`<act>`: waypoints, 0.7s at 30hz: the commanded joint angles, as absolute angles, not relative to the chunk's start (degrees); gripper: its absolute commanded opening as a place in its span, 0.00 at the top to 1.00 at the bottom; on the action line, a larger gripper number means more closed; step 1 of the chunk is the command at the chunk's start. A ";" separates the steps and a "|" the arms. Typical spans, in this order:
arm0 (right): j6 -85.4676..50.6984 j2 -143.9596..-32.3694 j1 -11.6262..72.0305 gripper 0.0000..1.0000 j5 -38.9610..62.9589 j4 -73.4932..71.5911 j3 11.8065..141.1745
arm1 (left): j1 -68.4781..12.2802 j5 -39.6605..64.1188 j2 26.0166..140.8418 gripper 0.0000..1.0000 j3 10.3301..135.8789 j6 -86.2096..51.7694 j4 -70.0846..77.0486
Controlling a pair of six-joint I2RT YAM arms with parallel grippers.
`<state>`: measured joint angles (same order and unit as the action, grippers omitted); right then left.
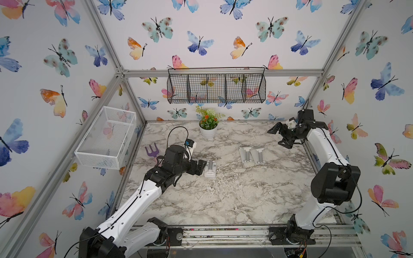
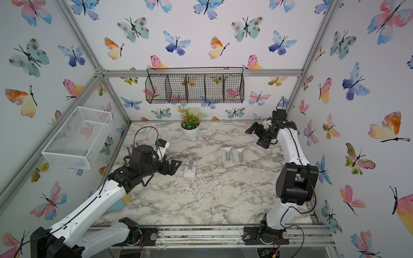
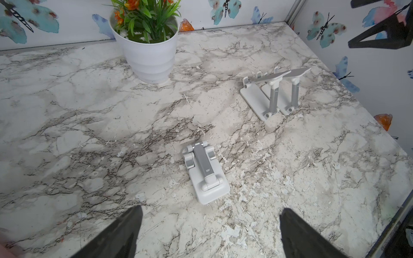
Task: Open the phone stand
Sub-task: Place the phone stand at the center of the board, then pick up the phone stand at the center of the board.
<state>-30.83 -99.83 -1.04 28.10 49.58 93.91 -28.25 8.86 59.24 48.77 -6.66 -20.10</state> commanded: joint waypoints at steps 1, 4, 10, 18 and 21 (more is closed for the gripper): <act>-31.91 -96.78 6.39 0.02 17.64 54.58 93.14 | -28.56 7.58 57.25 0.02 47.92 -7.76 -20.70; -34.86 -95.00 13.25 0.02 12.58 56.13 94.01 | -28.61 7.24 56.61 0.02 47.26 -9.06 -20.93; -39.09 -95.10 22.39 0.02 10.46 56.95 95.10 | -28.96 5.94 57.30 0.02 48.19 -11.89 -23.15; -44.29 -107.70 40.81 0.02 2.63 64.28 106.61 | -28.94 0.68 53.22 0.02 50.01 -12.06 -28.91; -46.87 -114.36 46.03 0.02 -0.09 67.59 112.00 | -28.98 -1.44 50.23 0.02 50.88 -13.29 -32.52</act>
